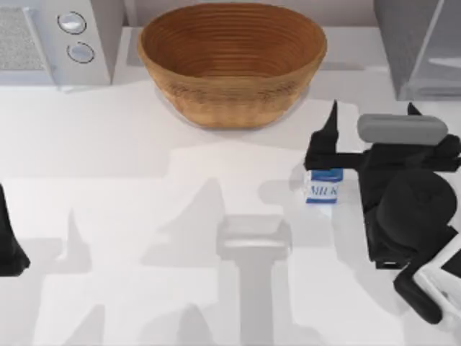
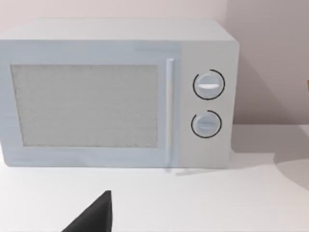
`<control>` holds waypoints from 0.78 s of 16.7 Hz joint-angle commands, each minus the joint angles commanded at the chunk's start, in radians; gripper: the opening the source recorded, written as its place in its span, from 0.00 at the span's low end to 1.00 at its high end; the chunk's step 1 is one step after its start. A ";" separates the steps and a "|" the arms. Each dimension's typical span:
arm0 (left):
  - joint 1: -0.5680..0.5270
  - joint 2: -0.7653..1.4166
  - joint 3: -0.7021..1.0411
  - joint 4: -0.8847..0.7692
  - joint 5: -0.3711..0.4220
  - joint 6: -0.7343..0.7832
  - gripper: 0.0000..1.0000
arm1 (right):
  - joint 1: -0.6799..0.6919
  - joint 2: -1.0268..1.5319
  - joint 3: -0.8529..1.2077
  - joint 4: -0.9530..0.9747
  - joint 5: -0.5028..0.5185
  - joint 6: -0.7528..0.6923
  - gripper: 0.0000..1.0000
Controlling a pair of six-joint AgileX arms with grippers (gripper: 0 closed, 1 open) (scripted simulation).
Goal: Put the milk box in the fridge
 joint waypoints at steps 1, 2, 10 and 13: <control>0.000 0.000 0.000 0.000 0.000 0.000 1.00 | 0.029 0.085 0.015 0.060 0.029 0.001 1.00; 0.000 0.000 0.000 0.000 0.000 0.000 1.00 | 0.057 0.163 0.029 0.116 0.055 0.002 1.00; 0.000 0.000 0.000 0.000 0.000 0.000 1.00 | 0.190 0.521 0.089 0.373 0.173 0.006 1.00; 0.000 0.000 0.000 0.000 0.000 0.000 1.00 | 0.191 0.522 0.089 0.374 0.173 0.006 1.00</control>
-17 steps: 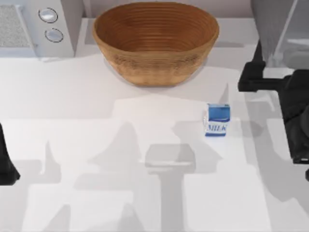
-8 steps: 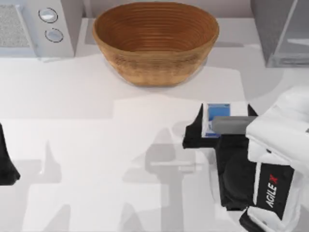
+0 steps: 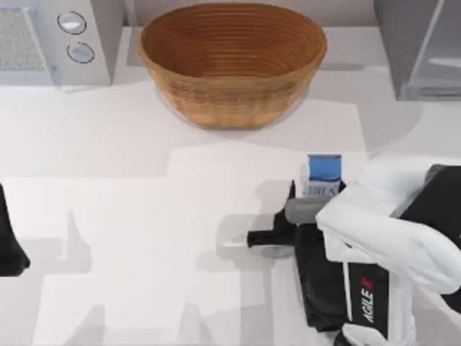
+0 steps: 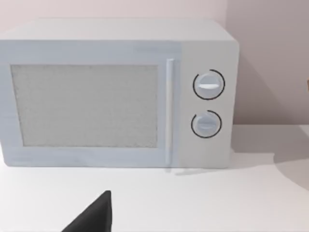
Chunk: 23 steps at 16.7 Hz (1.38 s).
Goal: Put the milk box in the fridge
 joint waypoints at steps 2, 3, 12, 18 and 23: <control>0.000 0.000 0.000 0.000 0.000 0.000 1.00 | -0.007 0.019 0.083 -0.110 -0.082 0.031 1.00; 0.000 0.000 0.000 0.000 0.000 0.000 1.00 | -0.008 0.018 0.084 -0.109 -0.081 0.030 1.00; 0.000 0.000 0.000 0.000 0.000 0.000 1.00 | -0.071 -0.002 0.113 -0.113 -0.070 -0.002 1.00; 0.000 0.000 0.000 0.000 0.000 0.000 1.00 | -0.097 -0.003 0.129 -0.130 -0.097 -0.002 1.00; 0.000 0.000 0.000 0.000 0.000 0.000 1.00 | -0.114 -0.002 0.139 -0.139 -0.114 -0.002 1.00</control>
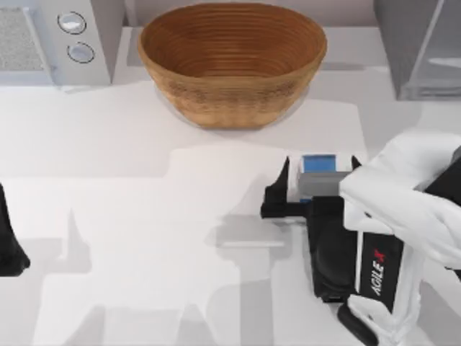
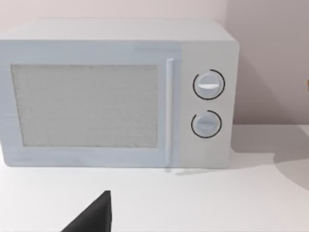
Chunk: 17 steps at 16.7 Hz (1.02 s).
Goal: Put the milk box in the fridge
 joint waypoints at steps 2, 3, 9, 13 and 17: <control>0.000 0.000 0.000 0.000 0.000 0.000 1.00 | -0.002 0.000 0.002 -0.001 -0.002 0.000 1.00; 0.000 0.000 0.000 0.000 0.000 0.000 1.00 | -0.002 0.000 0.002 -0.001 -0.003 0.000 1.00; 0.000 0.000 0.000 0.000 0.000 0.000 1.00 | -0.002 0.000 0.002 -0.001 -0.003 0.000 0.77; 0.000 0.000 0.000 0.000 0.000 0.000 1.00 | -0.002 0.000 0.002 -0.001 -0.003 0.000 0.47; 0.000 0.000 0.000 0.000 0.000 0.000 1.00 | -0.002 0.000 0.002 -0.001 -0.003 0.000 0.17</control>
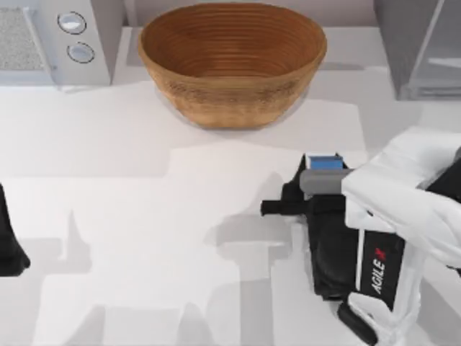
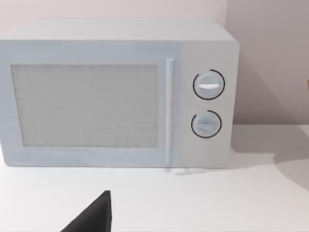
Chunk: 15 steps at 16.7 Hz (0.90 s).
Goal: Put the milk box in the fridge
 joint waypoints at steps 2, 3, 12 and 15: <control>0.000 0.000 0.000 0.000 0.000 0.000 1.00 | 0.000 0.000 0.000 0.000 0.000 0.000 0.02; 0.000 0.000 0.000 0.000 0.000 0.000 1.00 | 0.000 0.000 0.000 0.000 0.000 0.000 0.00; 0.000 0.000 0.000 0.000 0.000 0.000 1.00 | 0.002 0.000 0.000 -0.001 -0.001 0.002 0.00; 0.000 0.000 0.000 0.000 0.000 0.000 1.00 | 0.002 -0.060 -0.008 -0.056 -0.007 0.005 0.00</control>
